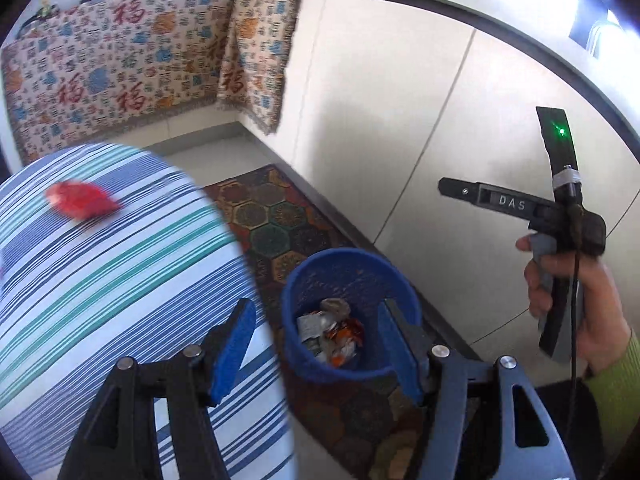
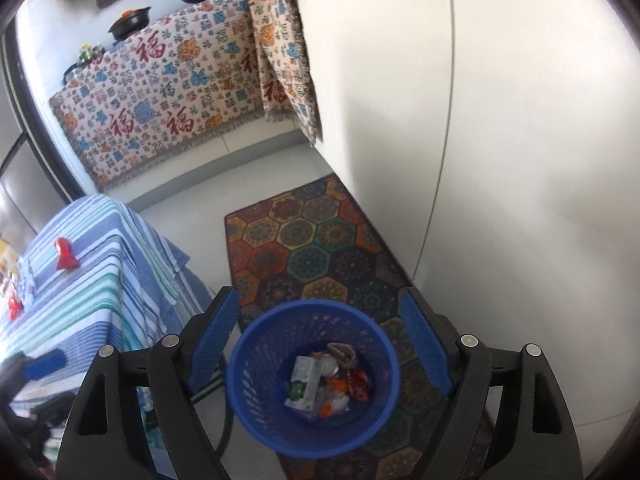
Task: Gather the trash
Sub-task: 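Bring both grippers back over the table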
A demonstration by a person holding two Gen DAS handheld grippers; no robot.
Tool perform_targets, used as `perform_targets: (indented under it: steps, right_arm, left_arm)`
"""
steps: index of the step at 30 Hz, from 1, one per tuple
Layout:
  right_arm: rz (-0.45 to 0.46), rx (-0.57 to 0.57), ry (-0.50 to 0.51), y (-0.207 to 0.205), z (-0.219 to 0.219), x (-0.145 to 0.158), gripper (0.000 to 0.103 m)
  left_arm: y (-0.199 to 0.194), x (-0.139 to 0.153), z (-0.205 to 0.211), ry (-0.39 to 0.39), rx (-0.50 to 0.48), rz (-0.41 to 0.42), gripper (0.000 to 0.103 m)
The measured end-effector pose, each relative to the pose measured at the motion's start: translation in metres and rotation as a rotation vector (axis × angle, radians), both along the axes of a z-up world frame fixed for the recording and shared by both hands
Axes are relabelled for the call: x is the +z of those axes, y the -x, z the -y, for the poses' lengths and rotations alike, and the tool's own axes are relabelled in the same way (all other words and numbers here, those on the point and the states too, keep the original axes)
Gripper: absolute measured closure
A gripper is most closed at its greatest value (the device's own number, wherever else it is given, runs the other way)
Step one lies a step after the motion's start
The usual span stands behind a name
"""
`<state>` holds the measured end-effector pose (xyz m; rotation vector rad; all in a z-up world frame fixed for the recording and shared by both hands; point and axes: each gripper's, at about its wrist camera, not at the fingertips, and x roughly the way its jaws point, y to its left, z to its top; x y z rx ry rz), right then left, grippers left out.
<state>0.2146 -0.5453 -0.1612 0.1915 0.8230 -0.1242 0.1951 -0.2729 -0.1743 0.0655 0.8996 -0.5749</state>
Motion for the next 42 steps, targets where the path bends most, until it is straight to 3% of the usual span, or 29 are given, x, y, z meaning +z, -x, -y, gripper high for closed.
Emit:
perform_targets:
  steps: [6, 13, 18, 23, 27, 32, 42]
  right_arm:
    - [0.032, 0.111, 0.095, 0.003, -0.064, 0.0, 0.018]
    - [0.048, 0.396, 0.07, 0.026, -0.207, 0.0, 0.014]
    - [-0.045, 0.566, 0.053, 0.029, -0.308, -0.018, 0.011]
    - [-0.13, 0.576, 0.08, 0.007, -0.369, -0.043, 0.01]
    - [-0.114, 0.555, 0.103, -0.01, -0.388, -0.047, 0.007]
    - [-0.114, 0.521, 0.105, -0.02, -0.389, -0.05, 0.0]
    - [-0.114, 0.522, 0.104, -0.02, -0.392, -0.048, 0.0]
  left_arm:
    - [0.018, 0.005, -0.102, -0.057, 0.17, 0.015, 0.038]
    - [0.022, 0.0, -0.219, -0.131, 0.378, -0.006, 0.038]
    - [0.02, -0.014, -0.272, -0.205, 0.46, -0.014, 0.038]
    - [0.022, -0.02, -0.3, -0.212, 0.475, 0.011, 0.036]
    - [0.019, -0.021, -0.305, -0.21, 0.464, 0.019, 0.02]
    - [0.003, -0.023, -0.312, -0.211, 0.428, 0.011, 0.011]
    - [-0.062, -0.019, -0.338, -0.202, 0.392, 0.022, 0.011]
